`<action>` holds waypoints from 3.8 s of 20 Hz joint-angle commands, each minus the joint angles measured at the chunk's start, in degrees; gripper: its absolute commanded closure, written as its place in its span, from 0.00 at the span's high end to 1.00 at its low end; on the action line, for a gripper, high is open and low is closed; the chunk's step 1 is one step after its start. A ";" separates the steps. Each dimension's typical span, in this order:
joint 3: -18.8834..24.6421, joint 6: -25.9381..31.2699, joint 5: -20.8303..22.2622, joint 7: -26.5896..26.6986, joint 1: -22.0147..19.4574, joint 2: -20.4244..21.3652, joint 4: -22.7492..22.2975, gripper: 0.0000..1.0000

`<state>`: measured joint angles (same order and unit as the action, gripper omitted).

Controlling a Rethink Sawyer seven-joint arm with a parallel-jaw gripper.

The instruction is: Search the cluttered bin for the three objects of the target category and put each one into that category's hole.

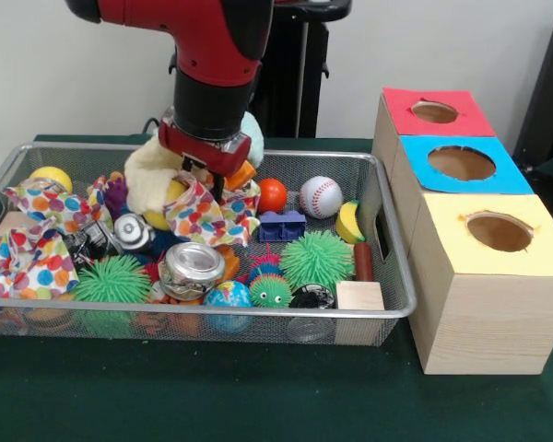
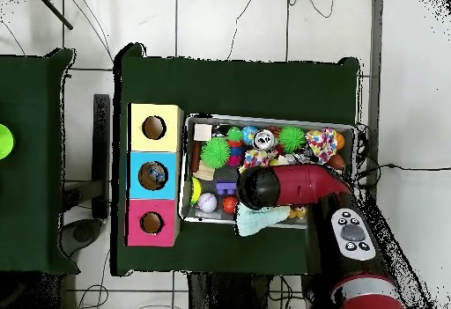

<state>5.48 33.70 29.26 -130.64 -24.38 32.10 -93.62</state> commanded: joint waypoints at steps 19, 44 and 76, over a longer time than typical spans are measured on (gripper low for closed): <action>5.85 18.20 8.48 28.90 -9.24 6.49 5.22 0.00; 8.05 24.45 7.54 31.48 -9.99 17.50 2.16 0.00; 4.69 -2.08 -5.97 3.47 1.21 12.66 -16.67 0.00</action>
<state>10.42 36.55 24.88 -117.19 -23.43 48.74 -106.06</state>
